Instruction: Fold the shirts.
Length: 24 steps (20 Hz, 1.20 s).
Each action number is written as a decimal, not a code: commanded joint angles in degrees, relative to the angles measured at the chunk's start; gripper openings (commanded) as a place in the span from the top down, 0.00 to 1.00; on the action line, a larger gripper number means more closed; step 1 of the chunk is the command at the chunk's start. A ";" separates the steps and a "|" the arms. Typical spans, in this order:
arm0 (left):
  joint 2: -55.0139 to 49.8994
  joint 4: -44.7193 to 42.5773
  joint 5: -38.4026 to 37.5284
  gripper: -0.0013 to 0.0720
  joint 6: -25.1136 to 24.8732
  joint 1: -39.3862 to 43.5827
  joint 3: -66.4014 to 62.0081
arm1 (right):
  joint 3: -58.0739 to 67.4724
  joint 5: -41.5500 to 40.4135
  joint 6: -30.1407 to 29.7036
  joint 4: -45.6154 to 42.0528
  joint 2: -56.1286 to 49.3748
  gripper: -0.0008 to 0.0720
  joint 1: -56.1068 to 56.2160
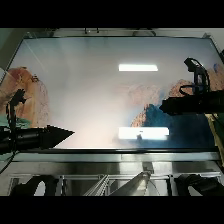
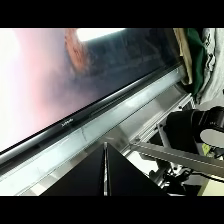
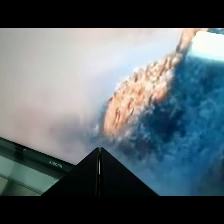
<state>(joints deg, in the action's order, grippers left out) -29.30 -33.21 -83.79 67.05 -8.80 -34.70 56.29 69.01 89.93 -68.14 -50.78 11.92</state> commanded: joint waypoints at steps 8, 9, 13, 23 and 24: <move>0.07 -41.55 3.56 0.92 11.67 -15.96 -18.71 | -0.02 0.00 0.04 0.00 0.04 0.96 0.07; 0.00 -49.72 8.15 0.48 13.88 -21.70 -21.31 | -0.02 -0.02 0.04 0.00 0.04 0.96 0.07; -10.40 -55.69 16.35 0.03 32.00 -32.17 -25.70 | -0.02 0.00 0.04 0.00 0.07 0.96 0.07; -42.60 -55.78 24.00 0.02 11.45 -40.50 -27.47 | -0.04 -0.02 0.04 -0.02 -0.31 0.96 0.04; -45.05 -55.76 26.25 0.02 11.21 -40.50 -27.47 | -0.04 -0.02 0.04 0.00 -0.33 0.96 0.04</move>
<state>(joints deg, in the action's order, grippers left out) -67.09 -88.36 -63.33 82.52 -48.49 -61.98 56.27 68.97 89.95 -68.14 -51.07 11.92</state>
